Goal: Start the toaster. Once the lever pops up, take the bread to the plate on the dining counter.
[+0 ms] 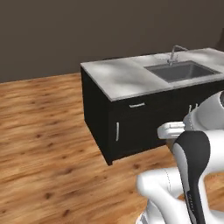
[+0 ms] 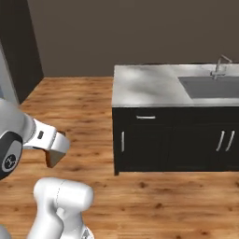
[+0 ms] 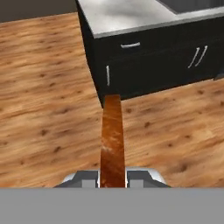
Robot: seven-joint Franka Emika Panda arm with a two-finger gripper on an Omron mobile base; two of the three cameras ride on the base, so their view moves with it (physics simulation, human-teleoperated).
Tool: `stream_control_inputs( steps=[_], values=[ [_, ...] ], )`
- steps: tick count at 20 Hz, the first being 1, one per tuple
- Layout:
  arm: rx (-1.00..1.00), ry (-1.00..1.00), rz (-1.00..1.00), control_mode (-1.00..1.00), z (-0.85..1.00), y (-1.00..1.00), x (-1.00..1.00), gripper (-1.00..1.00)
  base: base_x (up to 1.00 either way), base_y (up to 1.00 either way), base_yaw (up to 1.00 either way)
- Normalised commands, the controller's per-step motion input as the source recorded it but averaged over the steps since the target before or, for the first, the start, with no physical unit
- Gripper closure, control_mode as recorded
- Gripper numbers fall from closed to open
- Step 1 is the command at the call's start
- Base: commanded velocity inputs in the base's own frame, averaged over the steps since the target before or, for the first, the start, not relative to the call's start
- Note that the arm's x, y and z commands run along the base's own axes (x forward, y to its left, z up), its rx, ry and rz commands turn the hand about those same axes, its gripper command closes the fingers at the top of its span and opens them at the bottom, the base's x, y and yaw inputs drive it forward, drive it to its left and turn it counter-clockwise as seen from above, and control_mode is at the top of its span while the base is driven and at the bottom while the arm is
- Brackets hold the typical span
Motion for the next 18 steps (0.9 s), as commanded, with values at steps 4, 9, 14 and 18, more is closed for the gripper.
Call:
stream_control_inputs(
  steps=[4, 9, 14, 18],
  values=[
    [0.00, 0.00, 0.00, 1.00, 0.00, 0.00, 0.00, 1.00, 0.59, 0.00, 0.76],
    [0.00, 0.00, 0.00, 1.00, 0.00, 0.00, 0.00, 1.00, 0.26, -0.26, 0.22],
    [0.00, 0.00, 0.00, 1.00, 0.00, 0.00, 0.00, 1.00, 0.03, -0.94, 0.02],
    [0.00, 0.00, 0.00, 1.00, 0.00, 0.00, 0.00, 1.00, 0.00, -1.00, 0.00]
  ],
)
